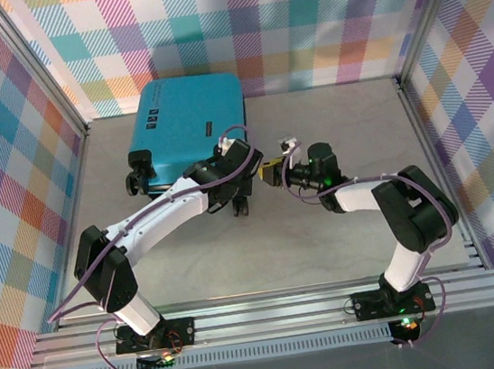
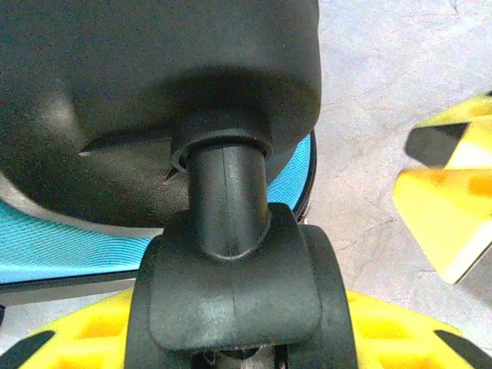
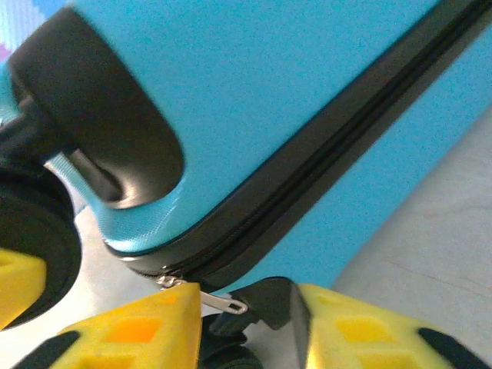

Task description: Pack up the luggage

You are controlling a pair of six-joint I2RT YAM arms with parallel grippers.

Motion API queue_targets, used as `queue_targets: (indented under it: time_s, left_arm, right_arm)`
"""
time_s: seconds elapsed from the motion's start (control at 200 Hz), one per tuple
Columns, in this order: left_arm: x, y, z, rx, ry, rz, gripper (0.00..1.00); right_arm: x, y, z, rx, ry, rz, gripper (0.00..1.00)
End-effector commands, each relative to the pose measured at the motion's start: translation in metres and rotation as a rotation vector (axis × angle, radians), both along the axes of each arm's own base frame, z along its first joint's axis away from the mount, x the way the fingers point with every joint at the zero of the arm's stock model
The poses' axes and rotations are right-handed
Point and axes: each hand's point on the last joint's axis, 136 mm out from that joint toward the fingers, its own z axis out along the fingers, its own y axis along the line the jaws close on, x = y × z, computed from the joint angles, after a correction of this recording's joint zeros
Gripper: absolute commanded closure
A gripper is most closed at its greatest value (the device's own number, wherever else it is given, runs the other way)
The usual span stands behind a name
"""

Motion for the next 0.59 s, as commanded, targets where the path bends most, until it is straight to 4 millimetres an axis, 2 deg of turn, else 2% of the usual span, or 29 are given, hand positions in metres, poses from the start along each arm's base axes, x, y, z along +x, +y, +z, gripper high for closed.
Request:
queue_targets:
  time_s: [0.0, 0.215, 0.45, 0.59]
  left_arm:
    - [-0.016, -0.009, 0.019, -0.027, -0.015, -0.084, 0.92]
    - [-0.015, -0.01, 0.02, -0.019, -0.018, -0.08, 0.92]
    - [-0.014, -0.01, 0.023, -0.012, -0.024, -0.08, 0.92]
    - [-0.014, -0.01, 0.024, -0.013, -0.025, -0.081, 0.92]
  right_arm:
    - [-0.018, 0.014, -0.004, 0.067, 0.006, 0.122, 0.57]
    - [-0.028, 0.035, -0.029, 0.13, 0.097, 0.201, 0.49]
    - [-0.03, 0.05, -0.036, 0.195, 0.145, 0.254, 0.43]
    - [-0.028, 0.056, -0.033, 0.243, 0.157, 0.28, 0.39]
